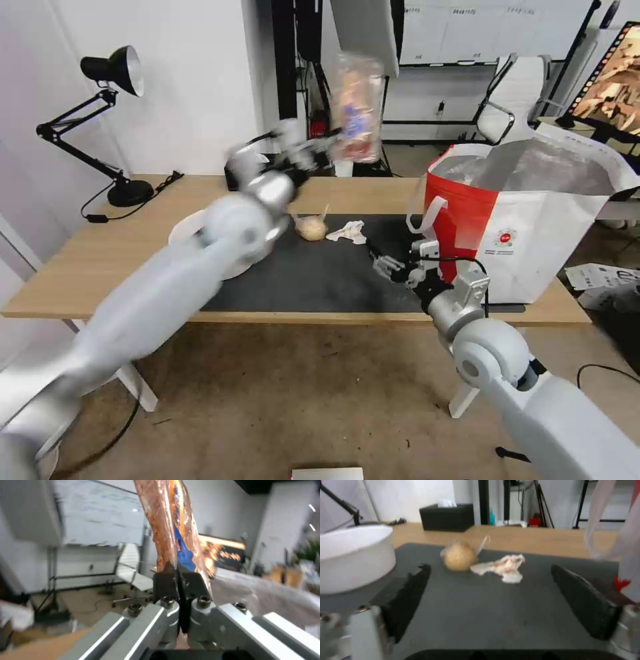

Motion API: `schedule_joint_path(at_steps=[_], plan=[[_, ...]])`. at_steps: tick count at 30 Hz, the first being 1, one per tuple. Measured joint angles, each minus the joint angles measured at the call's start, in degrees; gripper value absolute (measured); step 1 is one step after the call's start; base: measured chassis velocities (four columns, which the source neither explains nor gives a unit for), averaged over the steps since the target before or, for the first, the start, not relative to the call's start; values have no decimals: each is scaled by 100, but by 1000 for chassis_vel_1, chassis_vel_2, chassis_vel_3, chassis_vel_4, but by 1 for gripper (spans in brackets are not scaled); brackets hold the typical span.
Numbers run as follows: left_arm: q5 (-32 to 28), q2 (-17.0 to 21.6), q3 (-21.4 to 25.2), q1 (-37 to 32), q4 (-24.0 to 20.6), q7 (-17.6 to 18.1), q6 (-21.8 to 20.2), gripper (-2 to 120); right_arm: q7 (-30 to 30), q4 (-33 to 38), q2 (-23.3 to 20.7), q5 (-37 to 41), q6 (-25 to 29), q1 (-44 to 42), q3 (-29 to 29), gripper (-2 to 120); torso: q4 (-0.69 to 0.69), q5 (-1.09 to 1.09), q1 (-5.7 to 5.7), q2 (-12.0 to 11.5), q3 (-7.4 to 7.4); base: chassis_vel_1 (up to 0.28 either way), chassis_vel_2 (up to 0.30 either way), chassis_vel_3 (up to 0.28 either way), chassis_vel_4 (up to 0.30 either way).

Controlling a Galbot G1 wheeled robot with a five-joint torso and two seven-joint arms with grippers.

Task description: Pick up the trash from the table and place it into the takeout bag.

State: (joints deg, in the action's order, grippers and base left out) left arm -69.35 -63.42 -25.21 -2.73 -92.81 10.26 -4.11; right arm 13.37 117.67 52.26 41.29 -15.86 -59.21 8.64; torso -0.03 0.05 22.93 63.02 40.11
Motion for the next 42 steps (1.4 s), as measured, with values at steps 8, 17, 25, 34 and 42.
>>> schedule_joint_path(at_steps=[8,17,25,34,42], plan=[[2261,-1085,-1217,1074,1739,-1405,493,0,-156,91,97,-385,-44,-704,143,100,2,-3,-1,0,0,0,0,0,0],[2726,-1120,-1467,1139,1910,-1759,567,0,-222,103,92,-457,-45,-868,240,100,4,-5,-1,0,0,0,0,0,0],[2684,-1084,-1619,1068,1900,-1845,550,0,-269,83,111,-459,-73,-855,199,100,4,-5,-2,0,-1,0,0,0,0],[2533,-1105,-1589,1037,1835,-1707,536,24,-287,48,117,-459,-82,-851,192,100,4,-5,-2,0,-1,0,0,0,0],[2255,-952,-1474,932,1560,-1532,501,56,-289,99,132,-455,-118,-886,205,100,3,-5,-2,0,-1,0,0,0,0]])
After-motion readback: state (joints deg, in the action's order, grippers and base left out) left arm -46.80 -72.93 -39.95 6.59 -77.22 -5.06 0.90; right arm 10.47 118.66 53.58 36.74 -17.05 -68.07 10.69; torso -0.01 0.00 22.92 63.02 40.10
